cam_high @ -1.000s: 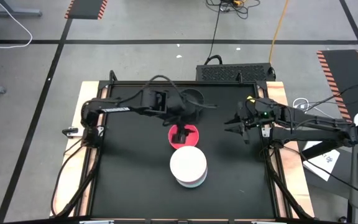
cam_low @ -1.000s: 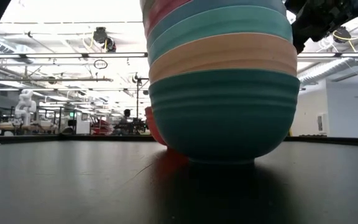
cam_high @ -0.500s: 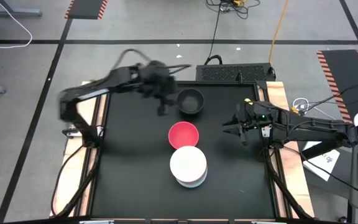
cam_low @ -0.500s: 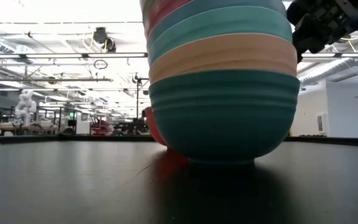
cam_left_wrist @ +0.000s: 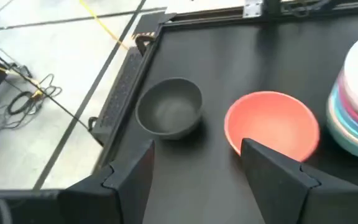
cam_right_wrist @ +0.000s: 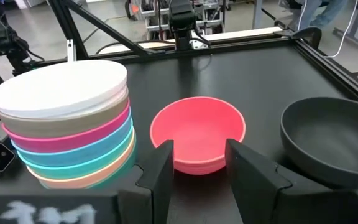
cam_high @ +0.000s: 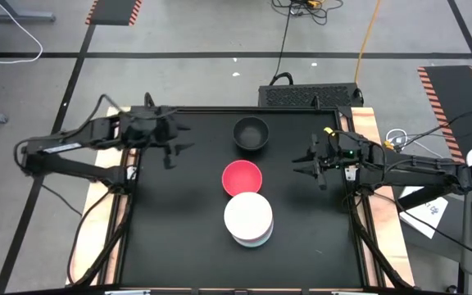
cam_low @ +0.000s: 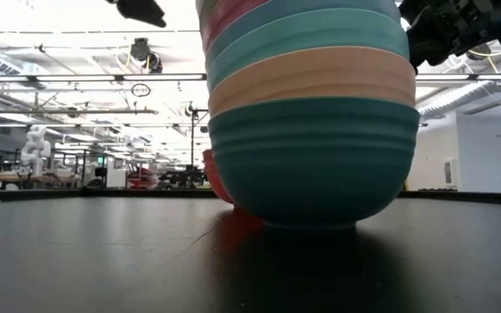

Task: Nest bowls inside each other
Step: Stack the black bowl on the white bowl

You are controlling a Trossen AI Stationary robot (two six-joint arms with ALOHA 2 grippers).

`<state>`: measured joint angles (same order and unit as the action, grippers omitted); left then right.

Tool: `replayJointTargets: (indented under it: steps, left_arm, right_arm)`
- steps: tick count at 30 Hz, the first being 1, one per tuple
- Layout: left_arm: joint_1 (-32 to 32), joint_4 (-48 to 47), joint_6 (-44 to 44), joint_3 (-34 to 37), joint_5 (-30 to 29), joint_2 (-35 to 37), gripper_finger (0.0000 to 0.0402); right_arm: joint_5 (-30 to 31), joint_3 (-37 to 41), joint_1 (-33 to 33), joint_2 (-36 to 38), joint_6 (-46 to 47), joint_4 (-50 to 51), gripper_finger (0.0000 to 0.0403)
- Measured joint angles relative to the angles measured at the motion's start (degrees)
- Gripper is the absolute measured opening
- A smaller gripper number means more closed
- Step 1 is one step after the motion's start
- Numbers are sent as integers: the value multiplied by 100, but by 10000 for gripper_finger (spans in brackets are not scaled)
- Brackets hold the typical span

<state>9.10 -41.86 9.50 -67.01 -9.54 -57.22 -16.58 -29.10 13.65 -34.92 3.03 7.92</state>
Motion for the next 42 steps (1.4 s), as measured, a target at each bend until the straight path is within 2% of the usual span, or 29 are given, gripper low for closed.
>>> replayJointTargets:
  steps: [5, 9, 15, 21, 23, 28, 42]
  left_arm:
    - [7, 10, -236, 877, -275, 889, 244]
    - [-6, 390, -475, 1611, -71, 1704, 243]
    - [-25, 1047, -495, 2547, 437, 2626, 243]
    - [-24, 1265, -354, 3191, 1397, 3034, 243]
    - [-25, 1466, -422, 3322, 1621, 3115, 243]
    - [-28, 1753, -475, 3456, 1855, 3293, 243]
    - [-24, 1548, -643, 3456, 1701, 4161, 243]
  right_arm:
    - [13, 0, 0, 0, -59, 0, 137]
    - [22, -2, 0, 0, -67, -1, 137]
    - [24, -1, 0, 0, -107, -28, 137]
    - [26, -2, 0, 2, -92, -291, 137]
    - [52, -2, 0, 2, -92, -429, 137]
    - [625, -2, 3, 0, -218, -512, 137]
    - [633, 65, 25, -84, -226, -275, 137]
